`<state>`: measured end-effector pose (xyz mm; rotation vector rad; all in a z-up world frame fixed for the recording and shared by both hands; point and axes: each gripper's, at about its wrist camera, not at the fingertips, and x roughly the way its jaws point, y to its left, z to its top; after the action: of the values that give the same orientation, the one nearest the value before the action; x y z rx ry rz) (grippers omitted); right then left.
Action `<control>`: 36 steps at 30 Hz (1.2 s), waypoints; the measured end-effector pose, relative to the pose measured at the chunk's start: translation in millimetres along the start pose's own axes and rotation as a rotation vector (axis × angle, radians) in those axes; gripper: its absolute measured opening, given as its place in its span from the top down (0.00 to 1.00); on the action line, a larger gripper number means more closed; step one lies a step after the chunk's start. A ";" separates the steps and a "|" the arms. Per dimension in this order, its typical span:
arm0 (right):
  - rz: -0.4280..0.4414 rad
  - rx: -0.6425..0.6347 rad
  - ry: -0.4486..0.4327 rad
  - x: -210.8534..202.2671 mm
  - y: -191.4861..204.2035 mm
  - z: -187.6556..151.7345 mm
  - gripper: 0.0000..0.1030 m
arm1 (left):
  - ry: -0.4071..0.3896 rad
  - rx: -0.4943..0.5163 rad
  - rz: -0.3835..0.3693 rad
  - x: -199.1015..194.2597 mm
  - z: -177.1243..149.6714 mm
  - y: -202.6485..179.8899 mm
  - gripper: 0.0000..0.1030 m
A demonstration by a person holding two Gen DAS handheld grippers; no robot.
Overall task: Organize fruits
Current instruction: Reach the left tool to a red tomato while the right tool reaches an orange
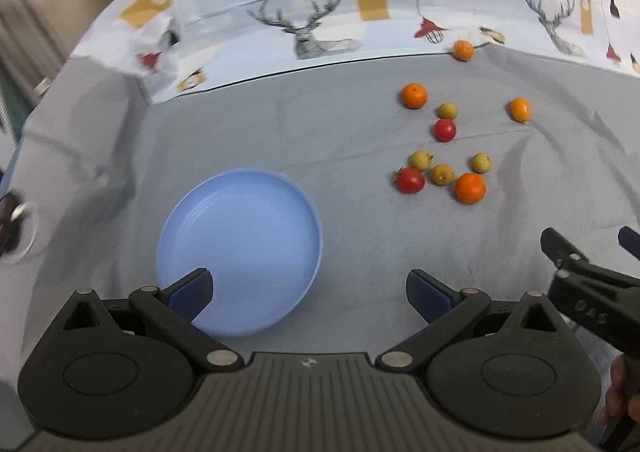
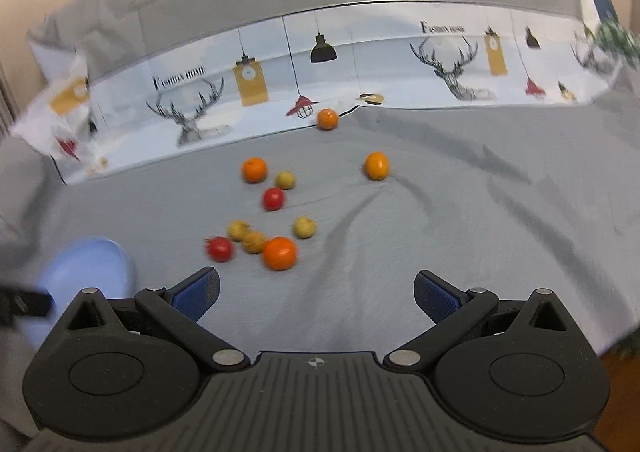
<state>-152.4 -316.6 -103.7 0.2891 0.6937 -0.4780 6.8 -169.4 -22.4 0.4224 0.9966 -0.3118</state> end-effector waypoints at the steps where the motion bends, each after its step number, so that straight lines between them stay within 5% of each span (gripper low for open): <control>1: -0.021 -0.025 0.003 11.8 -2.1 -0.9 0.00 | 0.002 0.023 -0.007 14.0 10.8 -9.3 0.00; 9: 0.035 -0.064 0.101 106.2 -14.3 1.4 0.00 | 0.064 0.108 -0.041 101.7 55.2 -48.6 0.00; 15: 0.150 -0.115 0.102 148.6 -1.7 10.1 0.00 | 0.164 0.090 -0.058 179.9 85.2 -61.4 0.00; 19: 0.139 -0.161 0.113 175.9 10.2 11.2 0.00 | 0.207 0.108 -0.095 217.8 90.8 -65.8 0.00; 29: 0.109 -0.213 0.055 182.5 15.2 0.8 0.00 | 0.271 0.070 -0.172 253.3 86.8 -59.5 0.00; 36: 0.101 -0.209 0.044 183.7 16.9 -0.9 0.00 | 0.284 0.091 -0.152 266.1 88.6 -60.1 0.00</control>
<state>-21.5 -361.2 -225.9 0.1372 0.7615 -0.3007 181.7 -280.6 -220.8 0.4834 1.2992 -0.4444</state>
